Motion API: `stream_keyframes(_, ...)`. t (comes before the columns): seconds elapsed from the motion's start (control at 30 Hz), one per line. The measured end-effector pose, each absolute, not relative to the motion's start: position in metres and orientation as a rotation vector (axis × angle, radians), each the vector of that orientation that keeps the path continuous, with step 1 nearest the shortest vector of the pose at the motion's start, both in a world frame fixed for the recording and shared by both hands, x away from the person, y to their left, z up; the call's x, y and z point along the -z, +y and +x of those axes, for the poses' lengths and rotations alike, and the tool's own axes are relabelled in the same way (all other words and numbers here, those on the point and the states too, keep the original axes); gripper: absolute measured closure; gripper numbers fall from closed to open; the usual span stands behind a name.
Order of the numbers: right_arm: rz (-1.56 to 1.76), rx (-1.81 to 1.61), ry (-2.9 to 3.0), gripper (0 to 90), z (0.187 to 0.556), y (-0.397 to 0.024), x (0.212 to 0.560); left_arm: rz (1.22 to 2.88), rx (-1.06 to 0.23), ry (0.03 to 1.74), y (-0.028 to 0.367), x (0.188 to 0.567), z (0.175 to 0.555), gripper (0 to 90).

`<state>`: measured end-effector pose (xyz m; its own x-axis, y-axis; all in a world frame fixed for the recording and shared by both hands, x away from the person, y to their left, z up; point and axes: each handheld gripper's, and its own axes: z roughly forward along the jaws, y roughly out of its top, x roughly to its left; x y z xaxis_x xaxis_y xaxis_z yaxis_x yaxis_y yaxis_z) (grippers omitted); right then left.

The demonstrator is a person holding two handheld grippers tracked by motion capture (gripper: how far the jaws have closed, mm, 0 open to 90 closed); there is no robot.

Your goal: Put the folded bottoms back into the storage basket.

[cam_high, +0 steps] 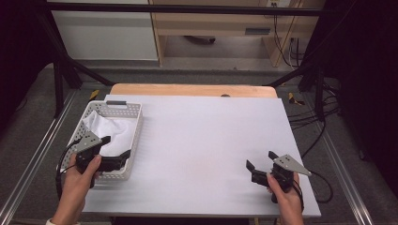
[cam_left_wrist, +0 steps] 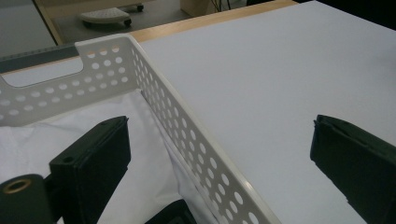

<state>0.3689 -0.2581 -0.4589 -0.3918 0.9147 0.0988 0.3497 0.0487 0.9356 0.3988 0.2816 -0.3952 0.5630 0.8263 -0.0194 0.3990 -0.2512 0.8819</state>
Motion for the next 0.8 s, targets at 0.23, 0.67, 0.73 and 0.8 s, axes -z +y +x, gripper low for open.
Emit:
stream_keyframes(0.23, 1.242, -1.334, 1.834, 6.4, 0.373, -0.246, 0.46, 1.86, -0.575, 0.992, 0.28, 0.396, 0.399, 4.8)
stream_keyframes(0.67, 1.183, -1.359, 1.893, 6.6, 0.385, -0.219, 0.459, 1.853, -0.586, 0.981, 0.28, 0.396, 0.398, 4.7)
stream_keyframes(0.73, 1.162, -1.354, 1.903, 6.5, 0.383, -0.216, 0.459, 1.849, -0.589, 0.981, 0.28, 0.397, 0.399, 4.8)
stream_keyframes(0.8, 1.158, -1.353, 1.9, 6.5, 0.381, -0.217, 0.46, 1.844, -0.59, 0.985, 0.28, 0.397, 0.399, 4.8)
